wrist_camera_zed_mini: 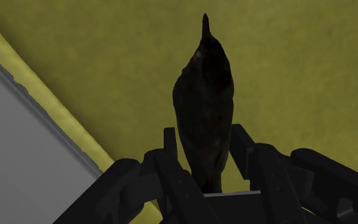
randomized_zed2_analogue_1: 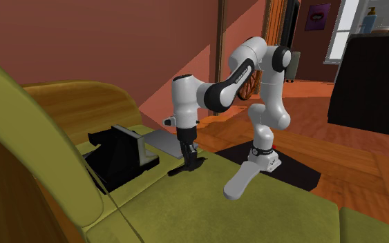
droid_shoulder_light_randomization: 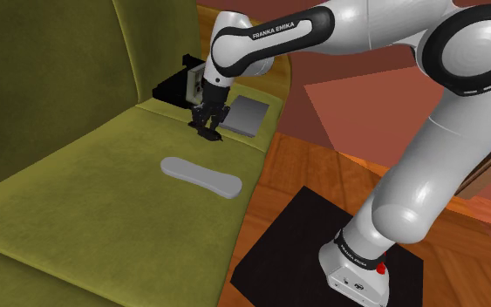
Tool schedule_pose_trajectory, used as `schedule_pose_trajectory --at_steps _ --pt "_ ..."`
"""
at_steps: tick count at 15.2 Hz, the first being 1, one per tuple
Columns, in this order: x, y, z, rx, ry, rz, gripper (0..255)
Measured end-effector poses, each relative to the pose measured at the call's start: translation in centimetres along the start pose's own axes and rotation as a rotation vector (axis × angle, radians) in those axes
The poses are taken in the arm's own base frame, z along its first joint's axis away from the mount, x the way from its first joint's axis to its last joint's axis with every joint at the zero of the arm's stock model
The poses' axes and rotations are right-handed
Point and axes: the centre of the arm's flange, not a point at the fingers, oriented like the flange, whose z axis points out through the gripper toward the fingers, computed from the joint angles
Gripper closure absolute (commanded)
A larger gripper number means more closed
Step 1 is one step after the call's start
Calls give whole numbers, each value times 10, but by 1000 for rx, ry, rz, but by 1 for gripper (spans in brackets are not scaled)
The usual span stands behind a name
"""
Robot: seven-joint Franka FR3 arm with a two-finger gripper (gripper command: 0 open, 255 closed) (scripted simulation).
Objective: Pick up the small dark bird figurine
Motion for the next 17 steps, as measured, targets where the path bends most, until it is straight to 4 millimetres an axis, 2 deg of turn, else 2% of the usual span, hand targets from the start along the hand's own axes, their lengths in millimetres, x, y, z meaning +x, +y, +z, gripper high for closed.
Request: schedule_pose_trajectory --at_steps 7,17 --pt "0 -1 -2 0 0 0 255" --pt "-2 -8 -51 0 -1 0 255"
